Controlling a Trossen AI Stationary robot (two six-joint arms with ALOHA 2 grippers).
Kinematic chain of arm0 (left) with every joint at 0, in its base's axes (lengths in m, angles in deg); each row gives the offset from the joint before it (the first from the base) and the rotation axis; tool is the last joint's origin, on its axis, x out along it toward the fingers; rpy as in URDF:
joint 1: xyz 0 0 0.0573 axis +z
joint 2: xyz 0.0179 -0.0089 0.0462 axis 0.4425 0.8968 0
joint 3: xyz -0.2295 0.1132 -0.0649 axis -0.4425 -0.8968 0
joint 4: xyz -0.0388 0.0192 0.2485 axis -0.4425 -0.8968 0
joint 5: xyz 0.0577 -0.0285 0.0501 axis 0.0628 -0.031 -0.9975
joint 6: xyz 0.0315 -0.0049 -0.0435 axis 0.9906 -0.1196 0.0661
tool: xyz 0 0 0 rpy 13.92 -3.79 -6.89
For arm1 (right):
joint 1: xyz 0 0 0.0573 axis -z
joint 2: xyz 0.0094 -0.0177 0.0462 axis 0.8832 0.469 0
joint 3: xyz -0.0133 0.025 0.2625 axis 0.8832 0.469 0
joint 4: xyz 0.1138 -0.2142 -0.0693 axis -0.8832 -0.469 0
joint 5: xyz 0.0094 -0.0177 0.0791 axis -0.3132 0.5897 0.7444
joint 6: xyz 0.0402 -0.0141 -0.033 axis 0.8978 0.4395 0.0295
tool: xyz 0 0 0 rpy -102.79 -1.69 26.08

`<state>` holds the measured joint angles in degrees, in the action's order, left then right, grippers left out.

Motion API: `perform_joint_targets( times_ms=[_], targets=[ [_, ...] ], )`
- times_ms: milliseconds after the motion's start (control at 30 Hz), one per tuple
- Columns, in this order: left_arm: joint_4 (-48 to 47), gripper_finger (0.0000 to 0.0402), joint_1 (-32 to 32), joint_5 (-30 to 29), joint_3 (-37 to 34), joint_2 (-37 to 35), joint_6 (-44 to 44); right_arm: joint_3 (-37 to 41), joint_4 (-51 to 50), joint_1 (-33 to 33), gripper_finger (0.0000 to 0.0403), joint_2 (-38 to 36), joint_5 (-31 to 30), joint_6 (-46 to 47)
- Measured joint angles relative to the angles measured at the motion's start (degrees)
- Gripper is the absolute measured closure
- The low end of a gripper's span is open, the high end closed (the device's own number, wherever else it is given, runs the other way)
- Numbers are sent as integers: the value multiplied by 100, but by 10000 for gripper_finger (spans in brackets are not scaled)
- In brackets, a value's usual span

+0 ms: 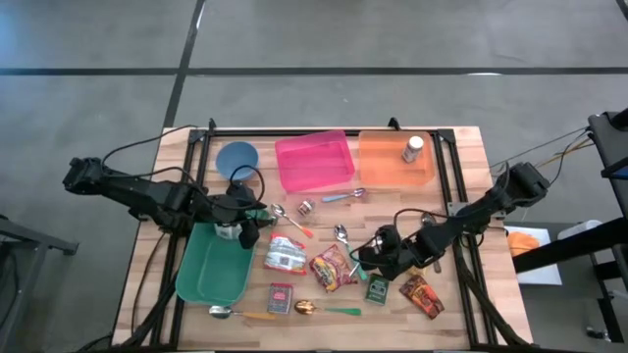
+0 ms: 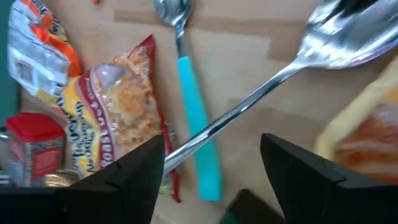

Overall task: Pick & Place Food Item
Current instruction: Put the silver spoon into the pink bin

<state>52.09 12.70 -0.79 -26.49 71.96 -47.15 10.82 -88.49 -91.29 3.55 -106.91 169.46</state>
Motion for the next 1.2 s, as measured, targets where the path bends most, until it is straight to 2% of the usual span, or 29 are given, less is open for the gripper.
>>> perform_joint_targets(
  times_ms=[267,533,867,1000,1200],
  targets=[
    [1,147,0,1,0,-1,2,-14,909,-15,136,702,-20,324],
    [12,147,0,2,0,-2,43,-50,660,-7,136,657,-458,122],
    [22,147,2,1,0,-2,42,-46,407,3,138,660,-479,240],
    [22,147,2,2,0,-2,42,-46,328,43,166,660,-479,251],
    [22,147,2,1,0,-2,42,-46,327,157,244,660,-622,43]
  ],
)
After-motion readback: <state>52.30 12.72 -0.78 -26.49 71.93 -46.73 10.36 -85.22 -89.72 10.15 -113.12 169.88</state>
